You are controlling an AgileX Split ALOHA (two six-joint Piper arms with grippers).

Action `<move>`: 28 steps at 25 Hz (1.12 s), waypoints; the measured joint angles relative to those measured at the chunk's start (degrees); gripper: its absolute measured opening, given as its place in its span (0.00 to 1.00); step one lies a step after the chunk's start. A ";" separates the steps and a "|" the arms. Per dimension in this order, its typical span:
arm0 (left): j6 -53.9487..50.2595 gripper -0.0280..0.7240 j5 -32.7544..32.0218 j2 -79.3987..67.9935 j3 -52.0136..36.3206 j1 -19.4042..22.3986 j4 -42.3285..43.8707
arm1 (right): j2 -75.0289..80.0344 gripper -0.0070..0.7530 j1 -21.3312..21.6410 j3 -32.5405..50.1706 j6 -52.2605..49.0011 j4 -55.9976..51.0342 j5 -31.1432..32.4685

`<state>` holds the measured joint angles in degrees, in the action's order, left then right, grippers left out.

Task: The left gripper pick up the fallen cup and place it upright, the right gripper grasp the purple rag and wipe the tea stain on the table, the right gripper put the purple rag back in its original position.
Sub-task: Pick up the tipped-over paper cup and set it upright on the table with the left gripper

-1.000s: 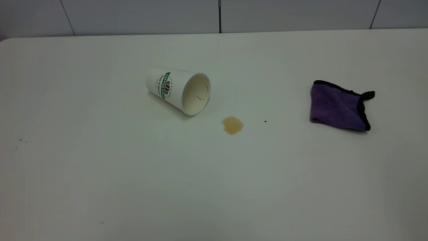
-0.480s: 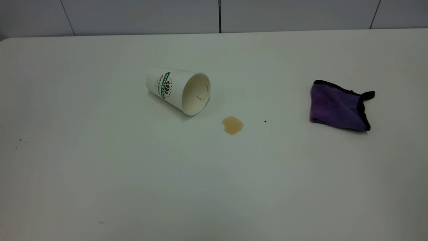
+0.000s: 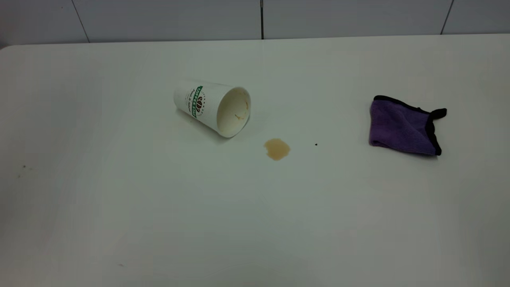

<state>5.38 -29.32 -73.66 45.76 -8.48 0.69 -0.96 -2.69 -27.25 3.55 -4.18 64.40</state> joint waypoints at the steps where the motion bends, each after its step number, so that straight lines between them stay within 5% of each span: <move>1: -0.29 0.70 0.59 -2.18 0.94 -1.45 0.69 | 0.00 0.60 0.00 0.00 0.00 0.00 0.00; 8: -10.48 0.70 0.70 -16.49 9.64 -13.35 12.96 | 0.00 0.60 0.00 0.00 0.00 0.00 0.00; 15: -31.49 0.70 -4.28 -30.99 20.84 -24.61 32.63 | 0.00 0.60 0.00 0.00 0.00 0.00 0.00; 28: -47.60 0.70 -7.10 -53.50 40.47 -33.66 45.23 | 0.00 0.60 0.00 0.00 0.00 0.00 0.00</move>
<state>-42.22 -36.42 -127.16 86.23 -42.14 45.91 -0.96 -2.69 -27.25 3.55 -4.18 64.40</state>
